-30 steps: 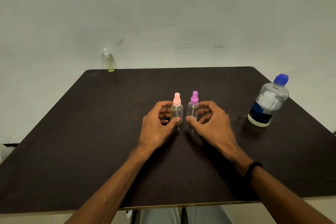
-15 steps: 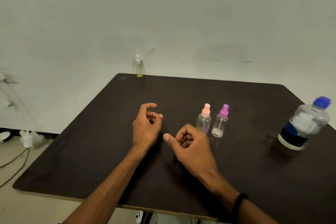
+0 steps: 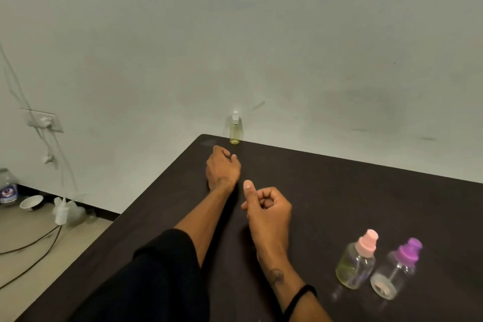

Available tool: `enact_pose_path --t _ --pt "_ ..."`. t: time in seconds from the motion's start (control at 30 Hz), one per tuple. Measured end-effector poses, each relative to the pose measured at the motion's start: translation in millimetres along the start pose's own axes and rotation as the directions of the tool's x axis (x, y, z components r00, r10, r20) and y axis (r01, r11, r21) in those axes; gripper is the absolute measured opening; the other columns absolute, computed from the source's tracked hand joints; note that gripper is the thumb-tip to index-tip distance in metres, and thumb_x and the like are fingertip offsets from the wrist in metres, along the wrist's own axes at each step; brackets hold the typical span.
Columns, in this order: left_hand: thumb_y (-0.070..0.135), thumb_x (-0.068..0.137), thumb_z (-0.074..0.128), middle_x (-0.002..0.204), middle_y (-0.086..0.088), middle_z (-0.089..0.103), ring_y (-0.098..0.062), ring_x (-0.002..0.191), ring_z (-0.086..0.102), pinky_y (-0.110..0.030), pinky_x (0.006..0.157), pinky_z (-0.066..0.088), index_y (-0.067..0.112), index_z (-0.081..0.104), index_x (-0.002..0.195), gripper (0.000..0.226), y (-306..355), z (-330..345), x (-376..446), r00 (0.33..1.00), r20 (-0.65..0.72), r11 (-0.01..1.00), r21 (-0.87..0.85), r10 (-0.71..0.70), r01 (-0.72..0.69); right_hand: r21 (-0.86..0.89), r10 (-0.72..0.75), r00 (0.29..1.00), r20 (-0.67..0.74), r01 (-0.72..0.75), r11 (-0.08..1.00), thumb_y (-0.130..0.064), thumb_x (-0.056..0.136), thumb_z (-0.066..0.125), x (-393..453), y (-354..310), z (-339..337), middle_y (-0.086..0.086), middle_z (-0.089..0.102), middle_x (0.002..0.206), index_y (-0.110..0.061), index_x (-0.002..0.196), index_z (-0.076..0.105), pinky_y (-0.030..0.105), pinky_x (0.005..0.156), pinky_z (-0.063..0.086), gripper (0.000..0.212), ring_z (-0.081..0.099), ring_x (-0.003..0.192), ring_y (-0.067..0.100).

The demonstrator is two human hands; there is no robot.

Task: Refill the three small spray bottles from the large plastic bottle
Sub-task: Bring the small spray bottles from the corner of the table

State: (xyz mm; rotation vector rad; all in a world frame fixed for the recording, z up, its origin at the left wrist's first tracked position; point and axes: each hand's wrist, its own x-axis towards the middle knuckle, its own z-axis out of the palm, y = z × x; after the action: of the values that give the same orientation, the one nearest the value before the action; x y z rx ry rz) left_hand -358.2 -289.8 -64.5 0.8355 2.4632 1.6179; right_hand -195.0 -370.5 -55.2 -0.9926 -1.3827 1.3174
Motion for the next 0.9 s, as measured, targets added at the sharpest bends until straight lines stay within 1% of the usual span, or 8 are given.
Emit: enact_pose_path --t 0.13,0.27,0.4,0.5,0.6,0.67,0.77,0.9 --pt "0.036 0.097 0.070 0.121 -0.007 0.065 -0.028 0.110 0.065 -0.040 0.087 0.049 0.019 0.055 0.115 0.029 11.3 23.3 44.6 0.999 -0.008 0.997 0.066 -0.048 0.049 0.016 0.010 1.000 0.002 -0.010 1.000 -0.049 0.092 0.074 3.5 3.6 0.3 0.003 0.073 0.067 -0.010 0.081 0.065 0.018 0.055 0.051 0.042 0.061 0.053 0.006" --pt "0.050 0.093 0.071 0.135 -0.009 0.059 -0.036 0.123 0.063 -0.048 0.097 0.053 0.018 0.050 0.138 0.059 18.2 46.7 79.9 0.997 0.013 0.989 0.127 -0.073 0.070 0.016 0.035 0.999 0.000 -0.035 0.999 -0.053 0.091 0.071 8.5 6.7 0.8 0.001 0.073 0.068 -0.012 0.082 0.067 0.021 0.060 0.052 0.042 0.062 0.055 0.005" --pt "0.045 0.094 0.070 0.128 -0.009 0.066 -0.033 0.119 0.065 -0.047 0.096 0.053 0.018 0.054 0.131 0.049 18.9 60.7 99.3 0.997 -0.006 0.988 0.136 -0.078 0.078 0.010 0.055 0.998 -0.002 -0.055 0.998 -0.052 0.091 0.071 12.5 5.4 1.2 0.001 0.073 0.068 -0.012 0.083 0.067 0.016 0.057 0.050 0.041 0.059 0.052 0.002" --pt "0.043 0.095 0.071 0.129 -0.009 0.068 -0.033 0.121 0.065 -0.046 0.099 0.052 0.019 0.057 0.132 0.046 16.7 61.6 99.2 0.997 0.001 0.992 0.103 -0.076 0.076 0.018 0.054 0.999 -0.007 -0.054 0.998 -0.052 0.092 0.070 11.4 4.4 1.1 0.001 0.073 0.069 -0.014 0.082 0.067 0.020 0.060 0.052 0.040 0.060 0.055 0.003" --pt "0.043 0.090 0.078 0.120 -0.006 0.072 -0.028 0.115 0.068 -0.040 0.098 0.054 0.018 0.063 0.126 0.047 10.1 56.0 87.9 0.999 0.030 0.999 -0.043 -0.022 0.023 0.043 0.039 0.999 -0.033 -0.037 0.998 -0.049 0.094 0.071 8.3 1.7 -0.1 0.002 0.073 0.067 -0.011 0.082 0.066 0.025 0.062 0.053 0.040 0.059 0.054 0.005" --pt "0.044 0.085 0.083 0.108 -0.003 0.073 -0.022 0.103 0.070 -0.035 0.093 0.057 0.015 0.067 0.118 0.047 6.7 44.2 69.3 0.996 0.081 0.991 -0.133 0.034 -0.023 0.053 0.023 0.998 -0.055 -0.020 0.998 -0.047 0.095 0.072 5.1 -1.7 -0.6 0.003 0.073 0.067 -0.008 0.082 0.065 0.024 0.058 0.051 0.041 0.058 0.052 0.006" --pt "0.043 0.084 0.085 0.101 0.001 0.072 -0.014 0.092 0.068 -0.027 0.085 0.055 0.014 0.072 0.112 0.043 2.7 19.4 27.5 0.976 0.182 0.986 -0.136 0.119 -0.095 0.039 -0.057 0.995 -0.085 0.061 0.997 -0.042 0.096 0.072 -2.8 -7.6 -2.7 0.005 0.071 0.065 -0.006 0.080 0.064 0.020 0.053 0.047 0.041 0.057 0.050 0.005" --pt "0.035 0.089 0.080 0.101 0.001 0.073 -0.015 0.092 0.071 -0.022 0.076 0.054 0.018 0.071 0.110 0.029 4.0 -25.6 -46.4 0.925 0.323 0.972 -0.185 0.201 -0.147 0.016 -0.203 0.977 -0.065 0.204 0.979 -0.036 0.097 0.074 -23.3 -20.1 -9.4 0.009 0.069 0.066 -0.005 0.078 0.062 0.021 0.056 0.051 0.039 0.065 0.058 0.017"
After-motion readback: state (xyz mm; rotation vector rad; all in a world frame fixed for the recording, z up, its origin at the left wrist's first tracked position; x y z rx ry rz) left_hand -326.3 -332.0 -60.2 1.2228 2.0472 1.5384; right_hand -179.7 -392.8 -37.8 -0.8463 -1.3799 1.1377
